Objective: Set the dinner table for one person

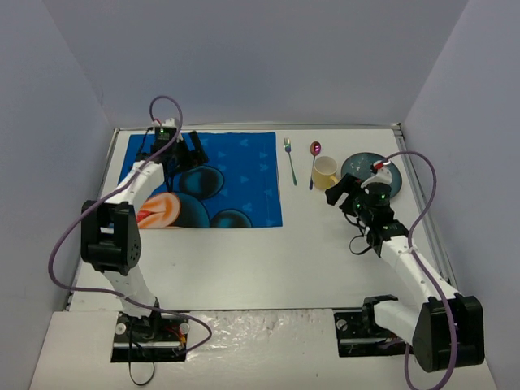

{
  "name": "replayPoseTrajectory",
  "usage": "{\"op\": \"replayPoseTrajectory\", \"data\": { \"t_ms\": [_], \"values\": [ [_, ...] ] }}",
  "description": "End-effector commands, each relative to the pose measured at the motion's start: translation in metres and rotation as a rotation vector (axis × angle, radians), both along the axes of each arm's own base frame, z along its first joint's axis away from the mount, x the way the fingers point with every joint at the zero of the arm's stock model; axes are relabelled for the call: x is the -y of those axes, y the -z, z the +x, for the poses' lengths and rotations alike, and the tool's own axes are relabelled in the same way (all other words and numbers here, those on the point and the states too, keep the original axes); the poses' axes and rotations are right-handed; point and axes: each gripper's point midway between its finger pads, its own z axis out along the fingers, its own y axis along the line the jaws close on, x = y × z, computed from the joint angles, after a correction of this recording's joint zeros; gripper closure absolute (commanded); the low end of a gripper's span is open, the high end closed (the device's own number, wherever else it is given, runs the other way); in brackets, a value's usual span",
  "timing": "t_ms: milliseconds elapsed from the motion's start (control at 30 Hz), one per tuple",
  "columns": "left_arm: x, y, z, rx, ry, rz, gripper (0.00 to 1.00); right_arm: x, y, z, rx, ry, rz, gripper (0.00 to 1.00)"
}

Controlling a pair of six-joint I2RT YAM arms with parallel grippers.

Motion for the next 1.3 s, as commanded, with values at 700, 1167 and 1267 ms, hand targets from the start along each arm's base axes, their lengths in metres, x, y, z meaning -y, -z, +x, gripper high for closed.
{"op": "replayPoseTrajectory", "data": {
  "t_ms": [700, 1167, 1267],
  "values": [
    [-0.073, -0.095, -0.138, 0.172, -0.062, 0.349, 0.03, 0.173, 0.062, 0.057, 0.0, 0.639, 0.358, 0.0],
    [-0.078, -0.096, -0.14, 0.175, -0.077, 0.393, 0.03, 0.178, 0.109, 0.08, -0.046, 0.688, 0.5, 0.15],
    [-0.075, -0.096, -0.139, 0.178, -0.067, 0.379, 0.03, 0.178, 0.121, 0.078, -0.07, 0.707, 0.522, 0.23]
  ]
}}
